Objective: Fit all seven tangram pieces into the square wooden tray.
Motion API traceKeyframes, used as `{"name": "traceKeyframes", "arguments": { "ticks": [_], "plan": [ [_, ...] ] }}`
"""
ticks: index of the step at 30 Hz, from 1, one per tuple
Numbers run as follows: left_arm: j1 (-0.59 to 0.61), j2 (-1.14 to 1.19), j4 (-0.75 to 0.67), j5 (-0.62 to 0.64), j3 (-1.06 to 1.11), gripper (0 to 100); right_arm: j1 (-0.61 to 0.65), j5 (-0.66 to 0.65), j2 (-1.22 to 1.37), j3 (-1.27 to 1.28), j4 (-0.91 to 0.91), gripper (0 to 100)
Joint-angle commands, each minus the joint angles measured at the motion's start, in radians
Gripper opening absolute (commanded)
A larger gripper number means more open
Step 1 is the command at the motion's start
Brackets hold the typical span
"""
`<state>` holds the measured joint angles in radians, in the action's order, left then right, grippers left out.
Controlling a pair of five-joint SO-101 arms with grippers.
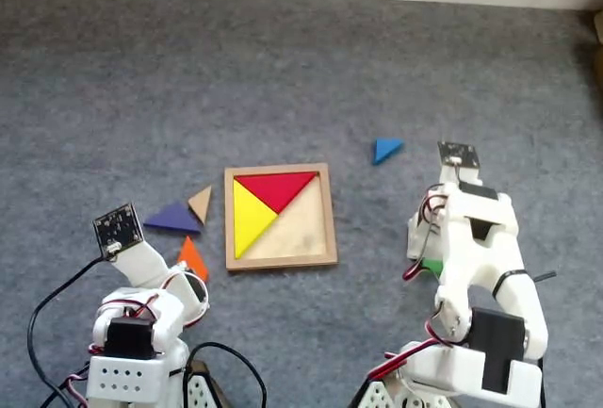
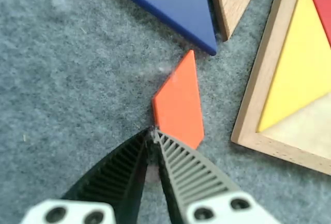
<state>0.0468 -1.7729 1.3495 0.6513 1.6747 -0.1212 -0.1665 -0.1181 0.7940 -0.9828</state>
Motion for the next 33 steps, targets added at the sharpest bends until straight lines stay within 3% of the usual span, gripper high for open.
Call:
{"name": "traceKeyframes", "arguments": {
  "ticks": [1, 10, 16, 25, 28, 33],
  "plan": [
    [-0.019, -0.053, 0.035, -0.002, 0.022, 1, 0.005, -0.025, -0.002, 0.016, 0.019, 17.3],
    [-0.019, -0.053, 0.035, -0.002, 0.022, 1, 0.061, -0.086, -0.226, 0.016, -0.082, 17.3],
    [-0.019, -0.053, 0.035, -0.002, 0.022, 1, 0.226, -0.149, -0.418, 0.025, -0.091, 17.3],
    [-0.019, -0.053, 0.035, -0.002, 0.022, 1, 0.483, -0.158, -0.377, -0.028, -0.137, 17.3],
    [-0.019, -0.053, 0.035, -0.002, 0.022, 1, 0.486, -0.158, -0.374, -0.051, -0.170, 17.3],
    [-0.019, -0.053, 0.035, -0.002, 0.022, 1, 0.344, -0.152, -0.404, -0.048, -0.229, 18.3]
  ]
}}
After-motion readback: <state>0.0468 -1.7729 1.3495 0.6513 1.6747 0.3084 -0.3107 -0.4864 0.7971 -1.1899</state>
